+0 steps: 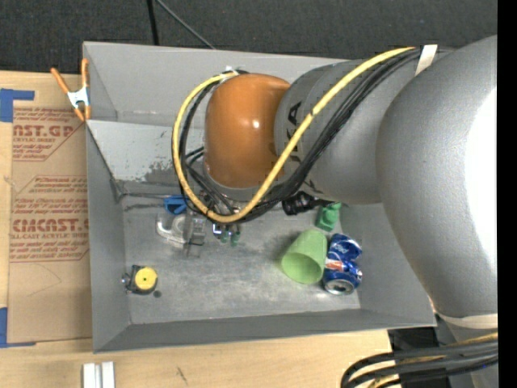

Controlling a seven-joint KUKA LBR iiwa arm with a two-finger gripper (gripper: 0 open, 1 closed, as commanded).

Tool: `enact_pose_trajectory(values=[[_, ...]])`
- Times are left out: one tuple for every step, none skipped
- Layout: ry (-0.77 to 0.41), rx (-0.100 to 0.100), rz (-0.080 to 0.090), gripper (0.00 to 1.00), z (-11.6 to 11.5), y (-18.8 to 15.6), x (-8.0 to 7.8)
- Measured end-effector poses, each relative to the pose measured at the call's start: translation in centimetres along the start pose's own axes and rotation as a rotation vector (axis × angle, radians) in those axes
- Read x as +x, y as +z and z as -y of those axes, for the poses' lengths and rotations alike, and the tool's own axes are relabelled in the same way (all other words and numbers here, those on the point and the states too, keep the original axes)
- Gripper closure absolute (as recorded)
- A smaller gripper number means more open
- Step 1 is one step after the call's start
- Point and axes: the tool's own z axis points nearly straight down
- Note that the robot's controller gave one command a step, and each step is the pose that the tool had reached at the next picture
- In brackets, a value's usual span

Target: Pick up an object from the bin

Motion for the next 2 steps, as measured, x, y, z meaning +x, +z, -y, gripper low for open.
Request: enact_pose_trajectory(values=[[-0.005,-0.004,0.005,1.00,2.1,-6.1,4.5],[-0.408,-0.002,0.000,1.00,-2.8,3.8,1.3]])
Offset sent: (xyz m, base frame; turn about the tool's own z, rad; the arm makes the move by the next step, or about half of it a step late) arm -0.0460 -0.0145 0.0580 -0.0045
